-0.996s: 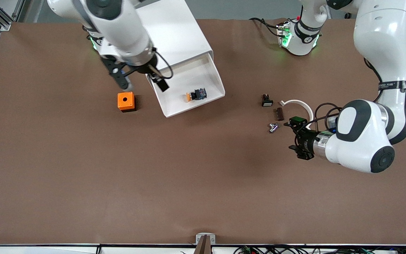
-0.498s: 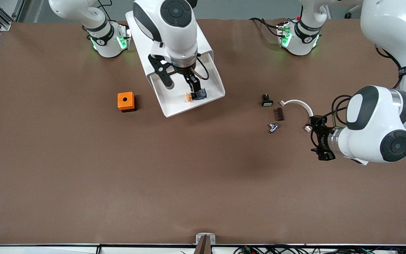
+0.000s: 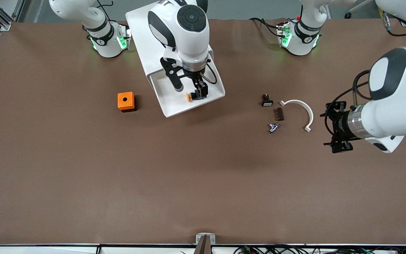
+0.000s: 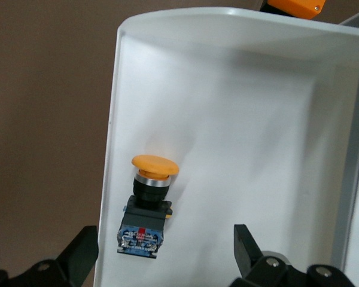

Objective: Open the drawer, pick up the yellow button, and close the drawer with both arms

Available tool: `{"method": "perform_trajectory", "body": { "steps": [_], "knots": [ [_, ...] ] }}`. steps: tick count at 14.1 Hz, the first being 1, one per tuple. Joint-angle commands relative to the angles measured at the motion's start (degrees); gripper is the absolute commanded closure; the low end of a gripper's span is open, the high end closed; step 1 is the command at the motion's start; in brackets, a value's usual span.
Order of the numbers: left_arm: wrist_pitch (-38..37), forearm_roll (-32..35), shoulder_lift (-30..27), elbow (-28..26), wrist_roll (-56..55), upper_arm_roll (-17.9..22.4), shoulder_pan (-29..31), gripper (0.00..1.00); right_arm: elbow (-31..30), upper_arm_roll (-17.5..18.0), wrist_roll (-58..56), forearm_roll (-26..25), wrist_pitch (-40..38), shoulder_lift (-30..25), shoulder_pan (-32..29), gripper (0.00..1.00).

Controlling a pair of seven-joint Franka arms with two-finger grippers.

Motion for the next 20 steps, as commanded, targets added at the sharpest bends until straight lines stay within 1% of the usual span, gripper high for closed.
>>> {"method": "perform_trajectory", "body": {
  "steps": [1,2,4,7,9,12,15,18,20],
  "knots": [
    [-0.2,0.52,-4.34,-2.04,8.41,-1.11,-0.72,0.0,2.74,-0.47,1.49,-0.72,0.17,2.43,0.55,0.0],
    [-0.2,0.51,-6.0,-2.04,10.09,-2.86,-0.46,0.0,3.44,-0.47,2.02,-0.98,0.26,3.13,0.55,0.0],
    [-0.2,0.6,-7.59,-2.04,14.56,-3.93,-0.46,0.0,4.76,-0.47,3.25,-0.99,0.52,4.45,0.46,0.0],
    [-0.11,1.13,-6.99,-2.92,20.64,-3.84,-0.2,0.0,4.86,-0.47,3.34,-0.99,1.66,5.33,0.55,0.0],
    [0.68,1.13,-5.15,-2.92,25.3,-3.84,-0.19,0.0,4.94,-0.47,3.34,-1.07,1.75,5.78,0.55,0.0],
    [3.4,1.04,-1.98,-2.92,25.93,-3.93,-0.81,0.0,4.85,-0.47,3.34,-0.99,1.75,5.78,0.64,0.0],
    [3.49,1.04,-1.8,-4.5,27.33,-4.02,-1.34,0.0,4.85,-0.47,3.43,-0.99,1.93,6.13,0.72,0.0],
    [3.49,1.13,-2.41,-7.4,28.3,-4.81,-3.0,0.0,4.85,-0.47,3.43,-0.99,2.19,6.65,1.07,0.0],
    [3.49,1.04,-2.5,-7.76,28.22,-5.33,-4.41,0.0,4.85,-0.47,3.43,-0.99,2.1,6.66,1.08,0.0]
  ]
}}
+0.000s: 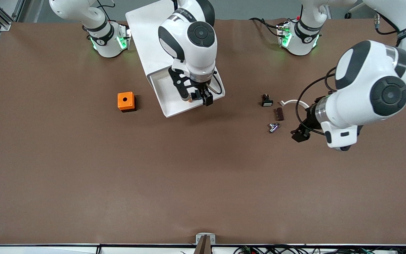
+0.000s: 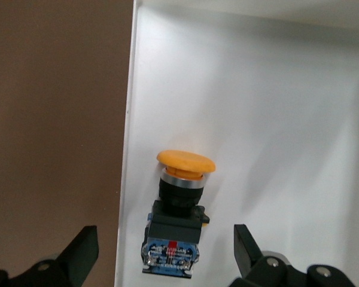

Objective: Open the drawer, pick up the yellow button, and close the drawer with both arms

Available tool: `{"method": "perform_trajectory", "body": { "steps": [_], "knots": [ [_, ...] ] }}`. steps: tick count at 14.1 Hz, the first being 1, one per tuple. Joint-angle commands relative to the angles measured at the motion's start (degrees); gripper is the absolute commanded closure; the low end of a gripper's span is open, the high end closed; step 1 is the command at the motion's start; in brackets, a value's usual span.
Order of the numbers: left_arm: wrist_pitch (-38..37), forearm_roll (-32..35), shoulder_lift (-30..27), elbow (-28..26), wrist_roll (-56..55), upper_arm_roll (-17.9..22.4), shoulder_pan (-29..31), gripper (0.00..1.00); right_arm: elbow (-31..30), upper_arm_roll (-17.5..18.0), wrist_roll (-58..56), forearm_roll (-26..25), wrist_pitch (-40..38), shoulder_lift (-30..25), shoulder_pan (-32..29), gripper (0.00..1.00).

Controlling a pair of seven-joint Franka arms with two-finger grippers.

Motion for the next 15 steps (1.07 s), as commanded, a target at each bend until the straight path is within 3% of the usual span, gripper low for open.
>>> {"method": "perform_trajectory", "body": {
  "steps": [1,6,15],
  "knots": [
    [0.8,1.0,-1.61,-2.59,0.72,-0.95,-1.72,0.0,1.49,-0.4,1.29,-0.81,-0.19,0.91,0.73,0.0],
    [2.91,1.0,-1.52,-5.94,-0.42,-0.95,-4.36,0.0,1.49,-0.4,1.03,-0.63,-0.1,1.0,0.73,0.0],
    [0.89,2.22,-1.26,-7.61,-0.95,-0.95,-4.54,0.0,1.58,-0.31,0.94,-0.11,0.34,1.0,0.56,0.74]
  ]
}}
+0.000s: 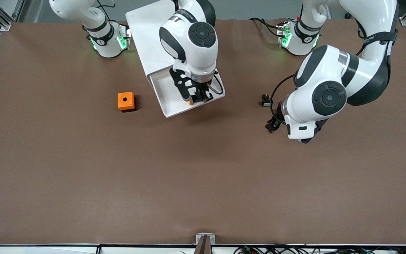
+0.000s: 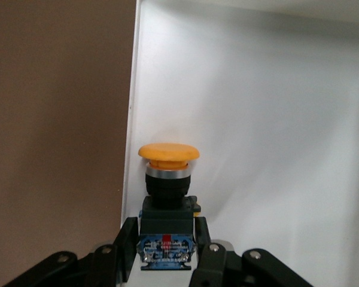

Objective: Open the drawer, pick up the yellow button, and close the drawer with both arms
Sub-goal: 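Lift the button out with the right gripper while the left gripper reaches the drawer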

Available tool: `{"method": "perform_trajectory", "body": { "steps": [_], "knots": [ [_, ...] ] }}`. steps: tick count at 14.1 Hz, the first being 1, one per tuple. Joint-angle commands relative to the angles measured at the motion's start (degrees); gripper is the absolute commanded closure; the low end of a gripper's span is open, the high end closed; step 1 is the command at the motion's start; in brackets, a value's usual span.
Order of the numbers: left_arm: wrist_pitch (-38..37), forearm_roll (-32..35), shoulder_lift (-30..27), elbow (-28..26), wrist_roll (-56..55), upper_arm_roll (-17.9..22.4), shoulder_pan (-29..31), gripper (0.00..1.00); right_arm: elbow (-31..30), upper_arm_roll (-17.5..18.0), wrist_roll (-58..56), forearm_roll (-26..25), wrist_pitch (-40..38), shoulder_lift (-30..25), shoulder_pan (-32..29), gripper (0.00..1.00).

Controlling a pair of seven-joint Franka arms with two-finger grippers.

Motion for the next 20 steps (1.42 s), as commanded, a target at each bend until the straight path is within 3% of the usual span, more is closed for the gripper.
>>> {"method": "perform_trajectory", "body": {
  "steps": [1,2,6,9,13,15,17,20],
  "knots": [
    [-0.32,2.9,-1.0,-1.3,-0.54,-0.21,-0.05,0.0,1.52,-0.33,0.84,-0.12,-0.29,0.8,0.38,0.93],
    [-0.14,3.08,-0.92,-1.3,-0.54,-0.21,-0.22,0.0,1.61,-0.33,0.75,-0.03,-0.2,0.71,0.21,1.0],
    [1.43,3.08,-0.04,-1.56,-0.54,-0.38,-0.84,0.0,4.5,-0.42,-0.04,0.23,-0.82,0.71,-1.02,1.0],
    [8.45,3.69,-0.74,-7.17,-0.72,-0.38,-4.43,0.0,9.24,-0.15,-7.13,0.41,-5.8,0.45,-4.35,1.0],
    [11.63,5.01,1.62,-7.1,-0.54,-0.38,-10.14,0.0,11.28,-0.33,-32.58,1.1,-11.89,-0.95,-13.48,1.0],
    [11.72,9.04,4.17,-5.7,-0.63,-0.47,-13.83,0.0,9.97,-0.59,-49.63,1.2,-13.9,-1.58,-19.8,1.0],
    [12.42,11.86,6.28,-3.59,1.47,-0.56,-16.04,0.0,7.87,-0.68,-62.83,1.11,-14.0,-1.58,-26.57,1.0],
    [19.25,13.37,6.47,-3.41,1.93,-0.56,-19.29,0.0,4.18,-0.77,-79.97,-1.08,-11.65,-1.58,-36.23,1.0]
  ]
}}
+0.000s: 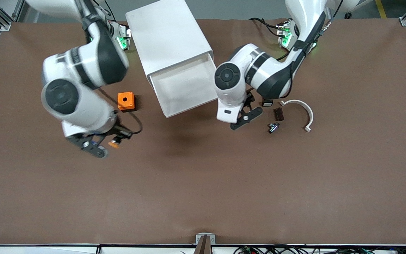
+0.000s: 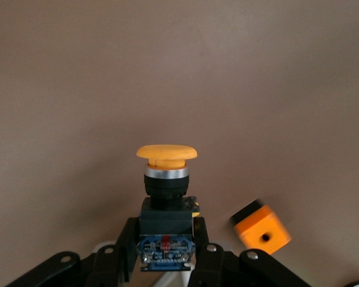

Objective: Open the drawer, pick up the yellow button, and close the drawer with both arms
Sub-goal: 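Lift the button out with the right gripper while the left gripper reaches the drawer, then push the drawer shut with the left gripper while the right gripper lowers the button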

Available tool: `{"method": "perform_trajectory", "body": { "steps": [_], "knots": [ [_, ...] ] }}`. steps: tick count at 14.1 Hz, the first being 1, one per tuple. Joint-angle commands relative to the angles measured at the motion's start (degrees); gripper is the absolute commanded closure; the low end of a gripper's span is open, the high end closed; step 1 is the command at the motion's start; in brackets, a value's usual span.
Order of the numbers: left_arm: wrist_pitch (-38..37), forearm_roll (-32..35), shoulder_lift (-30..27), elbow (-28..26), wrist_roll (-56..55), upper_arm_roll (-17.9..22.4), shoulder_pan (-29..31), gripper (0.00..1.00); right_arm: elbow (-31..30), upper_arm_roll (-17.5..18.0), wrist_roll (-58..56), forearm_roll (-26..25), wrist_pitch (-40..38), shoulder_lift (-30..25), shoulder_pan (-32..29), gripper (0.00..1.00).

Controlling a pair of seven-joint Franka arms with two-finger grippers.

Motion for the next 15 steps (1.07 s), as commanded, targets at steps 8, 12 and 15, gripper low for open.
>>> {"method": "perform_trajectory", "body": {
  "steps": [8,12,15],
  "knots": [
    [8.06,2.3,1.4,1.09,1.51,0.15,-7.8,0.0,-20.38,1.11,-43.11,-5.92,30.67,1.02,-26.92,1.0],
    [6.75,1.52,1.4,0.56,0.1,0.06,-10.35,0.0,-21.81,1.2,-50.43,-5.83,39.92,6.29,-32.38,1.0],
    [6.48,1.16,1.31,-0.15,-4.45,-1.51,-10.97,0.0,-21.98,1.29,-51.39,-5.75,43.26,9.9,-33.79,1.0]
  ]
}}
